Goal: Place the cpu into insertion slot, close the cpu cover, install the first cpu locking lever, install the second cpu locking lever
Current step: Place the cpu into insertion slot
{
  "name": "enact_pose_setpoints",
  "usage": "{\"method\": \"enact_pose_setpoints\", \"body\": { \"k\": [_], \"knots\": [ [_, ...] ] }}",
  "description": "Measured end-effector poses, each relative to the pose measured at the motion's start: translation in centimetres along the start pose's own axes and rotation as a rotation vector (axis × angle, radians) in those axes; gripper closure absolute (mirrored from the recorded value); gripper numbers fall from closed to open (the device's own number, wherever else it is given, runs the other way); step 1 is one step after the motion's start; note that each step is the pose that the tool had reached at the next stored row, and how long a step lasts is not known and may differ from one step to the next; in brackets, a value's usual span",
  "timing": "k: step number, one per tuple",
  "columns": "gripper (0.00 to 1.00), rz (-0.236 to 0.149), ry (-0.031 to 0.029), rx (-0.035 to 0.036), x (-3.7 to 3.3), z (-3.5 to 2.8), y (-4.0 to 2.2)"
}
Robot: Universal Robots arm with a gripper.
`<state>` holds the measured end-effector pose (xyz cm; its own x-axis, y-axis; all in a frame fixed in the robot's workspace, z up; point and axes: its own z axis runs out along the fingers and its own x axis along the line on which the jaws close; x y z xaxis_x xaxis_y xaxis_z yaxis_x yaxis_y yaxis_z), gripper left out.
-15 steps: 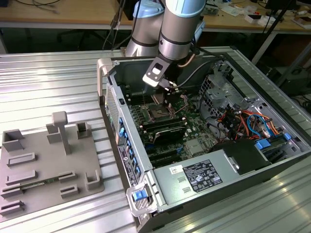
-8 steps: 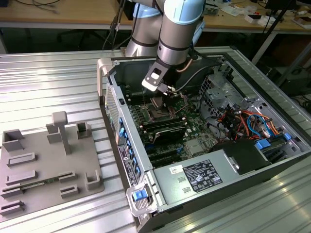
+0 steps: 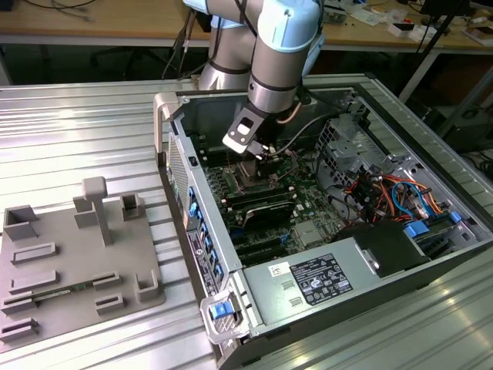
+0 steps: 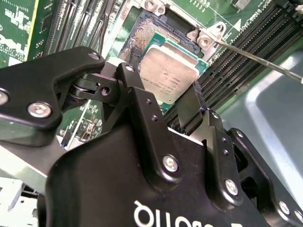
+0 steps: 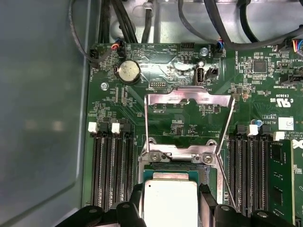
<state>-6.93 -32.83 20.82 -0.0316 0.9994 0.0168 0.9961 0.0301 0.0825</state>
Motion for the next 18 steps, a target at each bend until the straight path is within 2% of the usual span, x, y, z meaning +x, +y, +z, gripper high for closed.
{"method": "enact_pose_setpoints", "body": {
  "k": [7,13,18],
  "knots": [
    [0.45,0.001,-0.0037,0.0013,-0.27,0.35,-0.04],
    [0.45,0.006,-0.0045,0.0015,-0.40,0.70,-0.08],
    [0.45,0.006,-0.0062,0.0049,-0.42,0.87,-0.12]
  ]
}}
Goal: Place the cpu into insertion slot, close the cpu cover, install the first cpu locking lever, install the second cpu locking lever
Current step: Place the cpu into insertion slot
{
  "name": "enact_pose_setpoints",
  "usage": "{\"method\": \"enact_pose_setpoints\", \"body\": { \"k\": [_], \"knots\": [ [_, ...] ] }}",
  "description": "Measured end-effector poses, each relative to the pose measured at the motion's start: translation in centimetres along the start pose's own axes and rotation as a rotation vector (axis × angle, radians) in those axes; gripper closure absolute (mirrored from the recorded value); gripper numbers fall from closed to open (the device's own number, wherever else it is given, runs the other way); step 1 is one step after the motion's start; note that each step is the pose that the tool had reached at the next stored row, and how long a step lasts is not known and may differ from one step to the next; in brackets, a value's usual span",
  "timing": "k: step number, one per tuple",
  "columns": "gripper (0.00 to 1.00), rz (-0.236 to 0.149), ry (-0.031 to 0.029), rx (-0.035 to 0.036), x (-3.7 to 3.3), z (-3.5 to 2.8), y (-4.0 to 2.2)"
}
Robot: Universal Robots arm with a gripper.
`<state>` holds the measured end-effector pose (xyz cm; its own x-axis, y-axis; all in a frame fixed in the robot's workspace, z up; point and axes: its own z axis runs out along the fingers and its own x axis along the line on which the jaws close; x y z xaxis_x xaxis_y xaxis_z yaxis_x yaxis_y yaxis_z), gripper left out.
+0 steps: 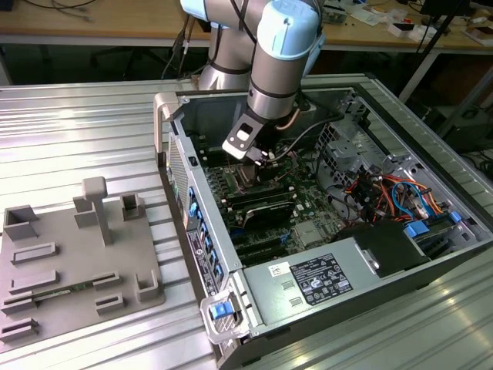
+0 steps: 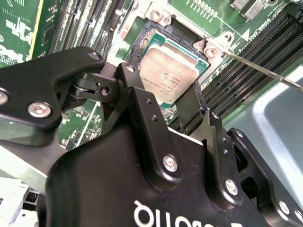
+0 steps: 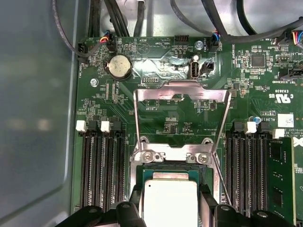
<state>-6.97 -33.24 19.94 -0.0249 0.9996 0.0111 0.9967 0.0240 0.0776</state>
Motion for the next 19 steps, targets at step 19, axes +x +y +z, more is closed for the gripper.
{"method": "enact_pose_setpoints", "body": {
  "k": [19],
  "knots": [
    [0.45,0.003,-0.0002,0.0002,-0.41,0.28,-0.04]
  ]
}}
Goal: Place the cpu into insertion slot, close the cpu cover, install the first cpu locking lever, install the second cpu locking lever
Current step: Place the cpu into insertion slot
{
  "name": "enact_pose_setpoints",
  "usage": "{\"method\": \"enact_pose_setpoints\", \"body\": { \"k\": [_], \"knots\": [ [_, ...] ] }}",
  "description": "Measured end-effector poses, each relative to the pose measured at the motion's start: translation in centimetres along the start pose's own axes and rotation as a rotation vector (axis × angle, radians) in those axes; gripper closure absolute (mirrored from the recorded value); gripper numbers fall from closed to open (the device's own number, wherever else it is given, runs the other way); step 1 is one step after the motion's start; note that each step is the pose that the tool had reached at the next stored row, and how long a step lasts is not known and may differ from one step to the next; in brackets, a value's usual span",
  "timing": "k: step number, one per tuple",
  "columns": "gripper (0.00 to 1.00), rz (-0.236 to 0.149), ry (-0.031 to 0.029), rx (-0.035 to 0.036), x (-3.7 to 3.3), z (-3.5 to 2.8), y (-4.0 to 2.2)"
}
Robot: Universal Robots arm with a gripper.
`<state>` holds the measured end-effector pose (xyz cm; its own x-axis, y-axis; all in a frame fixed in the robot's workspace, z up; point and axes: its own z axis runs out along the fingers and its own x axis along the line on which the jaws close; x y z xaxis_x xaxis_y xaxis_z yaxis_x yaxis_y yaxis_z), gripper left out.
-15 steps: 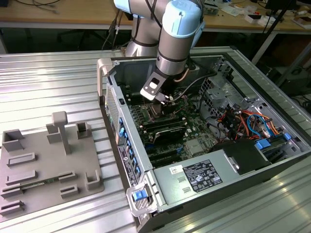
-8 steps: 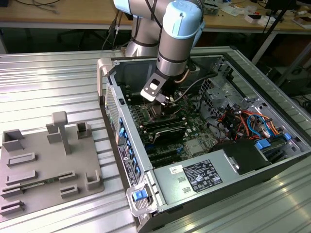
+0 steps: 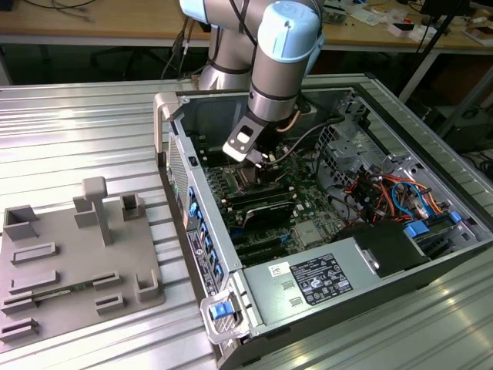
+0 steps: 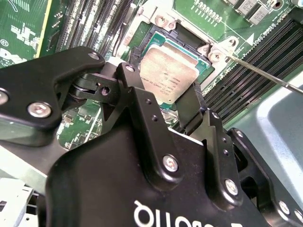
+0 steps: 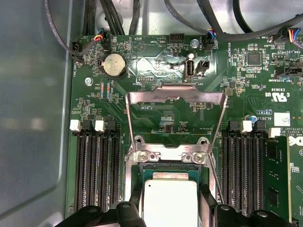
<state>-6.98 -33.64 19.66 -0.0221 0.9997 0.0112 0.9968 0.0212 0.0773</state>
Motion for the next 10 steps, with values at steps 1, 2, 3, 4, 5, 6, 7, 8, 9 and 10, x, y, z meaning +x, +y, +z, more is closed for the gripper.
{"method": "enact_pose_setpoints", "body": {
  "k": [1,2,3,4,5,6,7,8,9,10],
  "knots": [
    [0.45,0.000,0.0001,-0.0001,-0.02,0.04,0.00],
    [0.45,0.000,0.0000,0.0000,-0.03,0.07,-0.01],
    [0.45,0.000,-0.0002,0.0001,-0.03,0.10,-0.01],
    [0.45,0.000,-0.0003,0.0004,-0.03,0.13,-0.02],
    [0.45,0.000,-0.0002,0.0004,-0.03,0.14,-0.02],
    [0.45,0.000,-0.0001,0.0003,-0.03,0.17,-0.01],
    [0.45,0.000,0.0000,0.0003,-0.03,0.19,-0.02],
    [0.45,0.000,0.0000,0.0003,-0.03,0.19,-0.01],
    [0.45,0.000,0.0000,0.0003,-0.03,0.20,-0.02],
    [0.45,0.000,0.0001,0.0002,-0.03,0.20,-0.02]
  ]
}}
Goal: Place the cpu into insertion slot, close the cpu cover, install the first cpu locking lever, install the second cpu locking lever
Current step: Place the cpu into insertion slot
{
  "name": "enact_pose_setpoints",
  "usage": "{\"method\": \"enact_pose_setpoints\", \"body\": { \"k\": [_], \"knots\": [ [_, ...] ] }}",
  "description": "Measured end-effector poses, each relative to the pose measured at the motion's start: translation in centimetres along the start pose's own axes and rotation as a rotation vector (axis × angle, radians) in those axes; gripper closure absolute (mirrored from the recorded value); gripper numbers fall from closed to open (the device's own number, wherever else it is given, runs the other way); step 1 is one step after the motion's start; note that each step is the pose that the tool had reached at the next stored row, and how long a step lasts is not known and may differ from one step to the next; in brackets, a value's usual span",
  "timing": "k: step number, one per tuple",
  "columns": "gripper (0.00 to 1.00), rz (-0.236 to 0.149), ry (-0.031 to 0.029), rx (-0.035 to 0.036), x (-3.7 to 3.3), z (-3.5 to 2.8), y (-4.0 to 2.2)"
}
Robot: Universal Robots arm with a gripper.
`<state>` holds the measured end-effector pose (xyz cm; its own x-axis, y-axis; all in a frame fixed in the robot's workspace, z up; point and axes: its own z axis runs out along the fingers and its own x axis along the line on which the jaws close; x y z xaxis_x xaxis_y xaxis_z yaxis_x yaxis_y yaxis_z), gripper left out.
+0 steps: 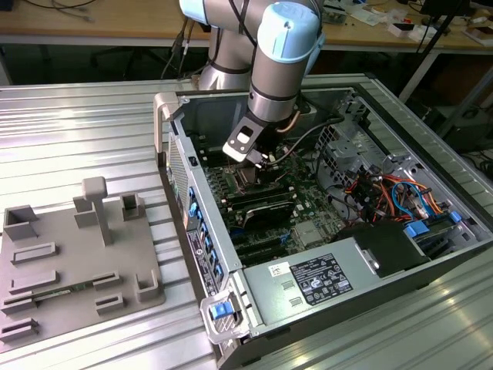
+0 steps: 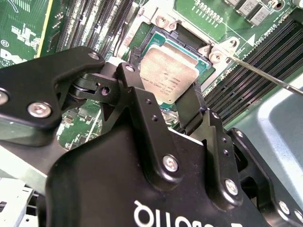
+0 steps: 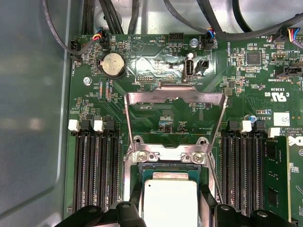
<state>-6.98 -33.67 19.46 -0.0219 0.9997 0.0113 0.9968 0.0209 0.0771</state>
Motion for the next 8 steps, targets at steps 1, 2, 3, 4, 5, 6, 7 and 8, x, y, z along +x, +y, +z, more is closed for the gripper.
{"method": "enact_pose_setpoints", "body": {
  "k": [1,2,3,4,5,6,7,8],
  "knots": [
    [0.45,0.001,0.0000,0.0000,0.00,0.00,0.00],
    [0.45,0.001,0.0000,0.0000,0.01,0.01,0.01],
    [0.45,0.001,0.0000,0.0000,0.00,0.01,0.01],
    [0.45,0.000,0.0000,0.0002,0.00,0.01,0.02],
    [0.45,0.001,0.0000,0.0003,0.00,0.01,0.04],
    [0.45,0.001,0.0000,0.0003,0.00,0.01,0.06],
    [0.45,0.001,-0.0001,0.0002,0.00,0.01,0.08],
    [0.45,0.001,-0.0001,0.0002,0.00,0.02,0.14]
  ]
}}
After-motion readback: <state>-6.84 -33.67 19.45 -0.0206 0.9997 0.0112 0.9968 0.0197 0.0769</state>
